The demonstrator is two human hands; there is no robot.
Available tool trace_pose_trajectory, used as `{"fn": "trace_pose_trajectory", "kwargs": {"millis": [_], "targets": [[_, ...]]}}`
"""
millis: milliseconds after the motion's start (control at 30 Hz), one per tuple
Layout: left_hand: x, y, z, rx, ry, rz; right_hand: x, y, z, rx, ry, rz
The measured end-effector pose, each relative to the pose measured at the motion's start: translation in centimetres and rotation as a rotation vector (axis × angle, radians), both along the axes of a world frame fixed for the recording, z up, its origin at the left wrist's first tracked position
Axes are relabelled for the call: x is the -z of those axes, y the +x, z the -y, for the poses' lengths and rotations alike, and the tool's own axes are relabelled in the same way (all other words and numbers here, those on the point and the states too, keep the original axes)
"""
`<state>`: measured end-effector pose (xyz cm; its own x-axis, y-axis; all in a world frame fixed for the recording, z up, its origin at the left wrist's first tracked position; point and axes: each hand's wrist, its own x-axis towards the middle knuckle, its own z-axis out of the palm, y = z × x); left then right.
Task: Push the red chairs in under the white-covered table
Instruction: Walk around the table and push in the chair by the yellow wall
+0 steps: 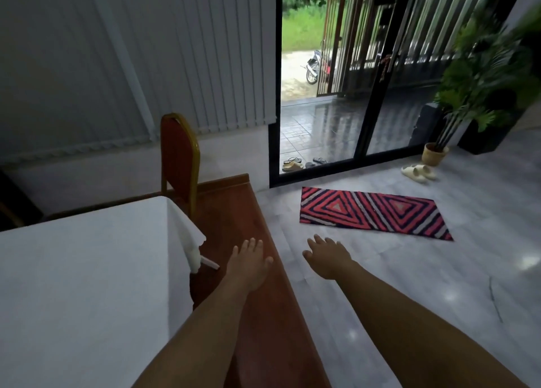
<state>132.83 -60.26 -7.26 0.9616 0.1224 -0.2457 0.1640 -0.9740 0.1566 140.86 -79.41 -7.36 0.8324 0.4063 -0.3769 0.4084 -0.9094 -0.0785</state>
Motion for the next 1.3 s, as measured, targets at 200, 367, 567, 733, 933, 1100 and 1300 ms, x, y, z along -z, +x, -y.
{"fn": "trace_pose_trajectory", "kwargs": {"millis": [200, 367, 567, 733, 933, 1100, 1300], "targets": [[-0.5, 5.0, -3.8, -0.123, 0.016, 0.013, -0.2, 6.4, -4.0, -0.096, 0.025, 0.022], [0.0, 10.7, -8.1, -0.193, 0.028, 0.023, -0.4, 12.4, -9.8, -0.18, 0.062, 0.029], [-0.5, 20.4, -15.7, -0.23, 0.058, 0.081, -1.7, 22.8, -17.3, -0.25, 0.062, 0.078], [-1.8, 28.3, -22.6, -0.237, 0.1, 0.104, -2.3, 31.0, -23.9, -0.257, 0.071, 0.12], [-1.8, 35.5, -27.5, -0.2, 0.139, 0.114, -1.6, 38.0, -29.5, -0.261, 0.055, 0.092], [-1.8, 41.4, -32.4, -0.193, 0.218, 0.179, -1.8, 45.0, -34.2, -0.293, 0.057, 0.087], [-2.2, 50.5, -38.1, -0.222, 0.217, 0.196, -1.3, 55.8, -40.6, -0.377, -0.001, 0.086]]}}
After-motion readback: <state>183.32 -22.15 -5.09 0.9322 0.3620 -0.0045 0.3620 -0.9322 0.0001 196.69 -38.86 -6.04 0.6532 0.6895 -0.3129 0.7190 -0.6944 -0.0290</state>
